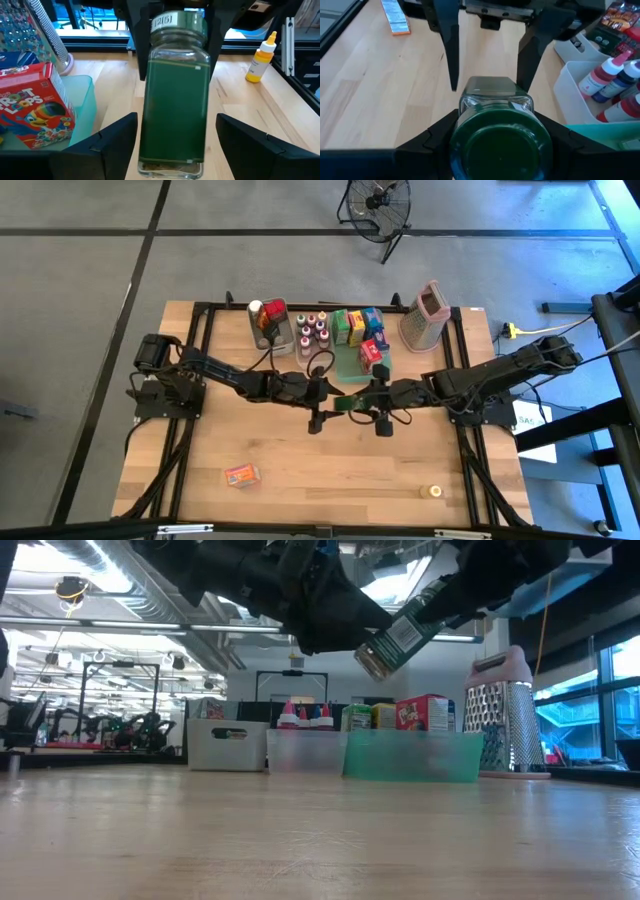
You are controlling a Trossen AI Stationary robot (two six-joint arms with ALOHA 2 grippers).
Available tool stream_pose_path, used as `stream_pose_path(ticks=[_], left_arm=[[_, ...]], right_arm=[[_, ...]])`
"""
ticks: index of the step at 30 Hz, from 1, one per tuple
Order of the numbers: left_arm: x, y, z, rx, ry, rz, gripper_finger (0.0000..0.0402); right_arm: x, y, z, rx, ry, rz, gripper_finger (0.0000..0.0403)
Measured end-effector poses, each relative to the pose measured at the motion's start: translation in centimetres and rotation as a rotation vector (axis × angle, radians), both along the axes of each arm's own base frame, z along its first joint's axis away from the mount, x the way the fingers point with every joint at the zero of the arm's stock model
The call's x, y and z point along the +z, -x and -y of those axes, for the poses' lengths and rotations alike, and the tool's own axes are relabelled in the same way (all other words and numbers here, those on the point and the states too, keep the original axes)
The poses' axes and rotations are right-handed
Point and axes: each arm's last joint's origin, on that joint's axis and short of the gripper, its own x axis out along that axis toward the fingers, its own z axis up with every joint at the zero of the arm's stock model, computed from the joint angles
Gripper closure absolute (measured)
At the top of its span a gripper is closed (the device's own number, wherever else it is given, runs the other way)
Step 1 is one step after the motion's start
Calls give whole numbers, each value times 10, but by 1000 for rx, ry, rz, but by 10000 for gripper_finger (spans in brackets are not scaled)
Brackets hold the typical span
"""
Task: Pick & Place Kitchen Items
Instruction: Put the green seasoning bottle into the gray bin
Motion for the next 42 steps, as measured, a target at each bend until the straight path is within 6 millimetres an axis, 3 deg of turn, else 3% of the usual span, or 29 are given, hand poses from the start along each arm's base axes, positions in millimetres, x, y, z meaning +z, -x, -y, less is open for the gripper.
stream_pose_path(ticks=[13,21,23,28,33,38,42], left_arm=[[0,0,-1,12,-50,5,142],[0,0,0,4,-54,5,206],[0,0,0,3,-55,5,207],[0,0,0,3,-58,2,207],[-1,0,-2,7,-55,-3,207],[-3,0,0,-2,-56,-24,207],[-4,1,0,-11,-62,-41,207]], right_arm=[[3,-2,-1,29,8,39,199],[4,-3,-1,26,4,47,197],[4,-3,-1,27,3,50,192],[7,-4,-1,1,-28,81,174],[6,-3,1,-148,-84,84,148],[5,2,-5,-56,-79,44,106],[16,16,-9,6,-117,-13,70]])
